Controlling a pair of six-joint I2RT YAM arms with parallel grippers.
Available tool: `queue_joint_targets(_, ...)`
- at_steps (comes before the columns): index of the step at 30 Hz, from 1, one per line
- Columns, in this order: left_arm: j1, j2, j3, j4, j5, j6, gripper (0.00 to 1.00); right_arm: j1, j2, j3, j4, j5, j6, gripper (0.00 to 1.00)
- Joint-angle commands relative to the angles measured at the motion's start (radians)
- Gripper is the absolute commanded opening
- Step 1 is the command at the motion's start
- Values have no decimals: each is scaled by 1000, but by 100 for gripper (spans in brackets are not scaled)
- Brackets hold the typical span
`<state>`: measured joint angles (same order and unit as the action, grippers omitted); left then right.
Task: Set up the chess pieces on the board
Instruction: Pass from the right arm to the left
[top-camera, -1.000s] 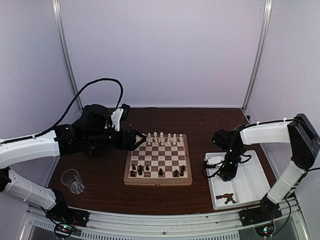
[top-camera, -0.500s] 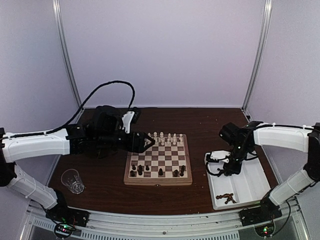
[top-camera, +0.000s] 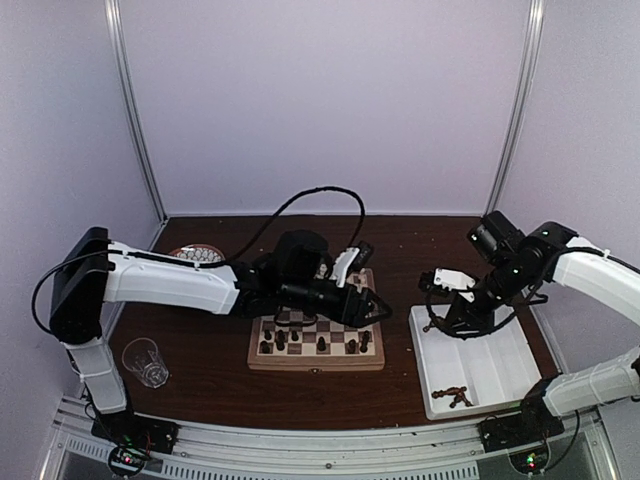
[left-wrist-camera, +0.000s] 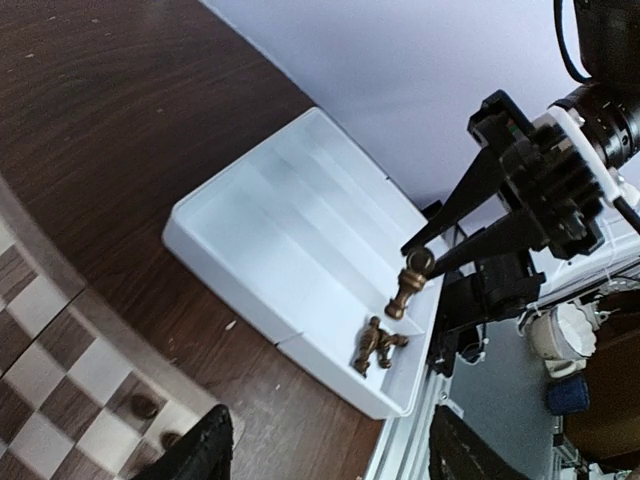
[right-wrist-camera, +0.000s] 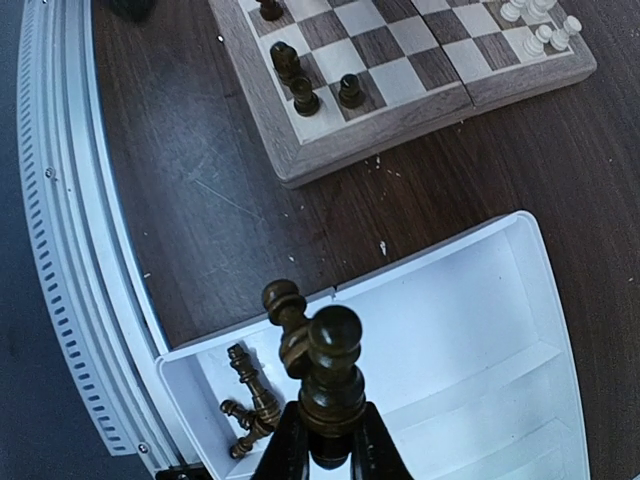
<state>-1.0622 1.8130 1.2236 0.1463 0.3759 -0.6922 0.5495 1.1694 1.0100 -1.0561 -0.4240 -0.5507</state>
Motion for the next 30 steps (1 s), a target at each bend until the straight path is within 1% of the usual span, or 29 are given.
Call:
queue_joint_targets(1, -23, 104, 117, 228, 135, -70, 67, -8, -33, 47, -23, -103, 27, 1)
queue_joint_targets(3, -33, 134, 147, 256, 144, -77, 67, -21, -42, 64, -26, -130, 39, 1)
queue_joint_targets(6, -37, 150, 133, 346, 134, -97, 68, -49, -61, 92, -34, -181, 60, 1)
queue_joint_targets(10, -46, 163, 48, 598, 79, -145, 70, -106, -78, 127, -22, -270, 99, 1)
queue_joint_targets(13, -53, 199, 24, 752, 40, -195, 69, -145, -72, 145, -14, -340, 125, 1)
queue_joint_targets(16, -53, 239, 52, 780, 24, -226, 66, -161, -58, 155, -19, -383, 130, 1)
queue_joint_targets(19, -56, 264, 74, 802, 30, -242, 64, -164, -55, 154, -17, -393, 130, 1)
queue_joint_targets(27, -54, 305, 109, 841, 67, -287, 45, -170, -53, 144, -5, -392, 134, 2)
queue_joint_targets(30, -55, 312, 111, 872, 75, -305, 45, -172, -47, 139, 2, -392, 135, 2)
